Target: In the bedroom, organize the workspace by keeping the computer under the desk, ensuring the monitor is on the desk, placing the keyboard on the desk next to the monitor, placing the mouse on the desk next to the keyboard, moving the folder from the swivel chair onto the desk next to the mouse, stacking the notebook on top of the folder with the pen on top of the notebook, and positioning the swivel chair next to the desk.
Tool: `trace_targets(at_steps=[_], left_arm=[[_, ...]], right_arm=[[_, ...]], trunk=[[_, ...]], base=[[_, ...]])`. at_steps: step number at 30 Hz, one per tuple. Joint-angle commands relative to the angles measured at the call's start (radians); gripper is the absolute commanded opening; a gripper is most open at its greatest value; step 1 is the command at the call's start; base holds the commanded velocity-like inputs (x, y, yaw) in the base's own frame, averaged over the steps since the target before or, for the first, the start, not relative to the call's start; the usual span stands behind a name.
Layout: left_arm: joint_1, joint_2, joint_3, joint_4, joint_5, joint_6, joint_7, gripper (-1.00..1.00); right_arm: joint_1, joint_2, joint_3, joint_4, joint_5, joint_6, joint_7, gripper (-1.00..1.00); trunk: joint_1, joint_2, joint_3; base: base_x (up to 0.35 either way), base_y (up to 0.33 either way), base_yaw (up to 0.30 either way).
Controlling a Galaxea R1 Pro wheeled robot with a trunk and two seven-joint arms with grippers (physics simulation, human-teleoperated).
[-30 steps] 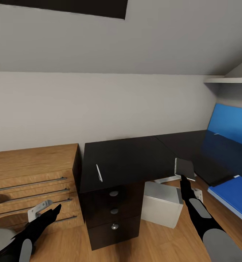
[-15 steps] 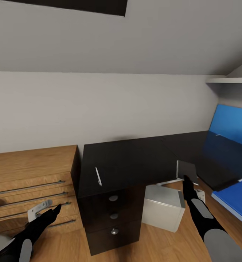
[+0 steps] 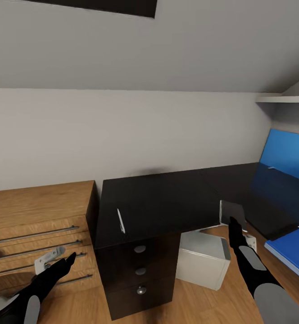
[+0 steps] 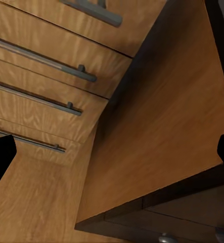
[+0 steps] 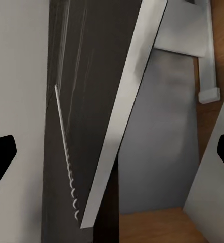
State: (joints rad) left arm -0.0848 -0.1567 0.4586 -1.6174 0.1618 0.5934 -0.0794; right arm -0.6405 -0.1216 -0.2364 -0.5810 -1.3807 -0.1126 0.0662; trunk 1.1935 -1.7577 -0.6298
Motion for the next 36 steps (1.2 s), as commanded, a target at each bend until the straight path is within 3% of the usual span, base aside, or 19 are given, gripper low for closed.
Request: trace_targets(at_steps=[1, 36], left_arm=[[-0.001, -0.001, 0.003, -0.001, 0.004, 0.006, -0.005, 1.0], [-0.001, -0.002, 0.002, 0.002, 0.004, 0.006, -0.005, 1.0]], right_arm=[[-0.001, -0.001, 0.0, 0.001, -0.011, -0.003, 0.006, 1.0], [-0.001, -0.018, -0.006, 0.003, -0.011, -0.006, 0.001, 1.0]], trunk=[[0.0, 0.0, -0.001], [0.0, 0.0, -0.001]], base=[[0.159, 0.0, 0.0], [0.041, 0.0, 0.0]])
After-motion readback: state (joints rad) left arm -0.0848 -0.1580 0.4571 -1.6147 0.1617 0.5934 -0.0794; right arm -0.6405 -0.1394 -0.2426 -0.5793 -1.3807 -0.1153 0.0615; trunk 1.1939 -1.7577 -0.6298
